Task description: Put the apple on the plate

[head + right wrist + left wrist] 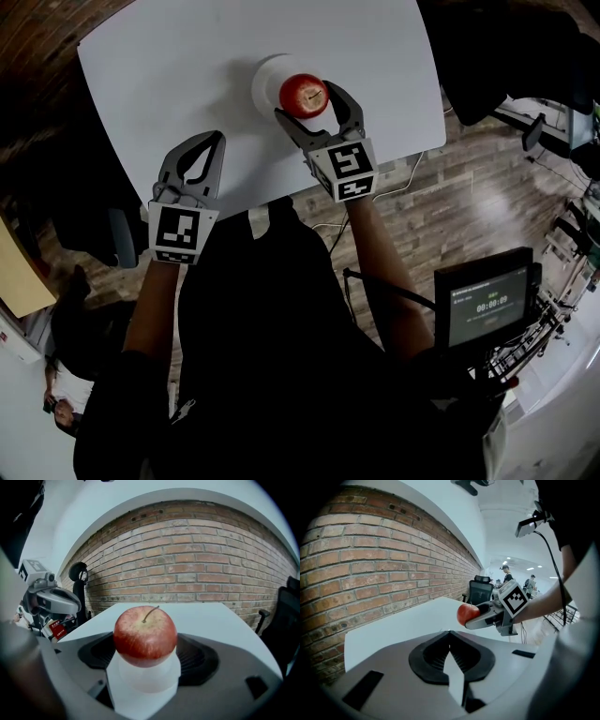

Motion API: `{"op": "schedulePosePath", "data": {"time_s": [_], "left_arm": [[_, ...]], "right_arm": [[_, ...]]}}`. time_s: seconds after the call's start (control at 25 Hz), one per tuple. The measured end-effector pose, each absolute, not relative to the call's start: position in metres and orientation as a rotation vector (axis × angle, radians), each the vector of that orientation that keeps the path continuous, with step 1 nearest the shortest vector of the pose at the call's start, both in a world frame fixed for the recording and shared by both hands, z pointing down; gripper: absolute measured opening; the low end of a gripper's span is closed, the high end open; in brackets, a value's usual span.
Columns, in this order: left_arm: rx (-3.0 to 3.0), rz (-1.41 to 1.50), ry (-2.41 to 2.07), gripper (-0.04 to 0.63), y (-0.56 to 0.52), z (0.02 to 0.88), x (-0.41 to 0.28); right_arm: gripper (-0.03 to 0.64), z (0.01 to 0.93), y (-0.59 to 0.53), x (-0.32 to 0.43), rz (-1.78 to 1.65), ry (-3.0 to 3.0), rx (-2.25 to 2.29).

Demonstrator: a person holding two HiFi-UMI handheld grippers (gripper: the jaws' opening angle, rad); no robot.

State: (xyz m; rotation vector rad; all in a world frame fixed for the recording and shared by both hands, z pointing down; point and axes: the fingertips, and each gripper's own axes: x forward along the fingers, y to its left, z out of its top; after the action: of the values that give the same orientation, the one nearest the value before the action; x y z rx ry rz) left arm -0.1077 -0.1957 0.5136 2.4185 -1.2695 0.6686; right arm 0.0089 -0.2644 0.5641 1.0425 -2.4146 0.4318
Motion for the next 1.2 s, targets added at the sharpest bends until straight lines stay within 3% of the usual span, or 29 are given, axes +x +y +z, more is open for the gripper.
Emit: {"op": "schedulePosePath", "data": {"time_s": [1.2], "left_arm": [[2.366,0.701,-1.287,0.008,-0.177,0.496,-0.13]], "right_arm": [[0.396,0.599,-0.263,-0.012,0.331,-2.307,1.04]]}}
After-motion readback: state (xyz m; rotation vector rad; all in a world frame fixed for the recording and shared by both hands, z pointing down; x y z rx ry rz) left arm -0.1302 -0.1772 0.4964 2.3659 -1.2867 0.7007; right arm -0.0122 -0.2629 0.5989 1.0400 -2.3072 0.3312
